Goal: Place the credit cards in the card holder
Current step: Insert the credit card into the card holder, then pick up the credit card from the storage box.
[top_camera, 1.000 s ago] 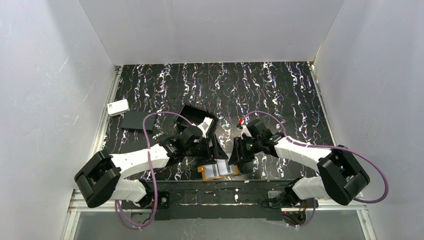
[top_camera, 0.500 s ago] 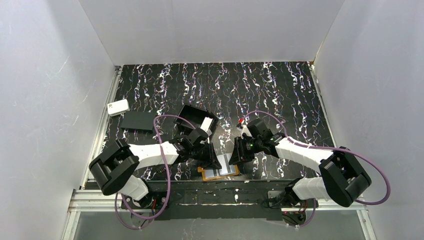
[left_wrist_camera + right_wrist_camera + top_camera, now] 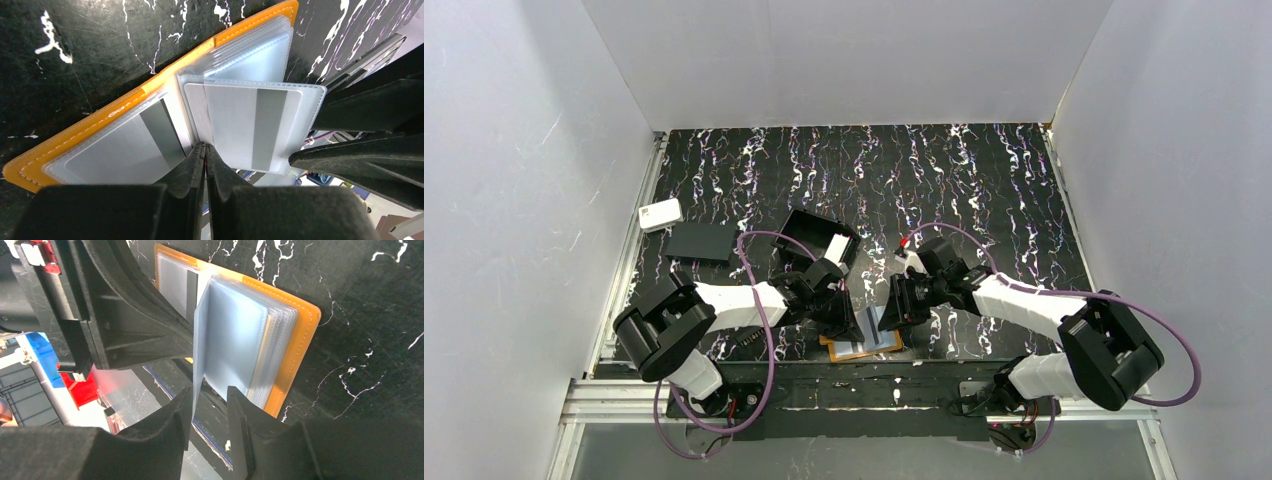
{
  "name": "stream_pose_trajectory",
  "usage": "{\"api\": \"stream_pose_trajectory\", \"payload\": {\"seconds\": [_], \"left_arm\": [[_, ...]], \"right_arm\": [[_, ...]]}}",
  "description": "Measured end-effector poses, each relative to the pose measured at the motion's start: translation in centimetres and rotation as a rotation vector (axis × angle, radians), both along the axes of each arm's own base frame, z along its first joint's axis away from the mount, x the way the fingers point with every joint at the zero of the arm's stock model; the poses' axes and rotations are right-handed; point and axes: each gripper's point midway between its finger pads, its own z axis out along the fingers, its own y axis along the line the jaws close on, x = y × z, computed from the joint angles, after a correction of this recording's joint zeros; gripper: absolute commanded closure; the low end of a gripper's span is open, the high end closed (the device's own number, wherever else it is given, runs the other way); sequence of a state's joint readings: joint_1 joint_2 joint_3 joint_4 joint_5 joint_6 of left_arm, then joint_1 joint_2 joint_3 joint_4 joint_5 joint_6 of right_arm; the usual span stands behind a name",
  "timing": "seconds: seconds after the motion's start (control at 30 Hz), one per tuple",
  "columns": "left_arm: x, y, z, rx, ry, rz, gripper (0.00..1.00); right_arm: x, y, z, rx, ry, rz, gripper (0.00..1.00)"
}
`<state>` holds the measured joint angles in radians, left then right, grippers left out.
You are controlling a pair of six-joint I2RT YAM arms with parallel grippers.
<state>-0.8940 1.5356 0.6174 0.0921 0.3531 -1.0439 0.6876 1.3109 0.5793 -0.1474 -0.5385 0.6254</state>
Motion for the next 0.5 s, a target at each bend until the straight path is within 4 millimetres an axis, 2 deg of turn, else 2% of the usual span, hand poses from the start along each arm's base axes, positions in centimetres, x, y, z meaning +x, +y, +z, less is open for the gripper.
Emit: {"api": "stream_pose_trajectory", "payload": {"seconds": [0.37,0.43,0.5], "left_arm": [[0.0,0.0,-0.1,0.002,-0.004,-0.005,0.98],[0.0,0.0,-0.1,0.003,-0.005,-0.007,0.95],[0.0,0.1,-0.1,0.003,-0.008,-0.01,0.86]], "right_arm": [[-0.6,0.9,0.3,0.028,0.004,0.025,0.55],[-1.0,1.3,0.4,0.035,0.002,0.038,0.55],[-1.3,1.7,0.5,0.043,0.0,0.052,0.55]]}}
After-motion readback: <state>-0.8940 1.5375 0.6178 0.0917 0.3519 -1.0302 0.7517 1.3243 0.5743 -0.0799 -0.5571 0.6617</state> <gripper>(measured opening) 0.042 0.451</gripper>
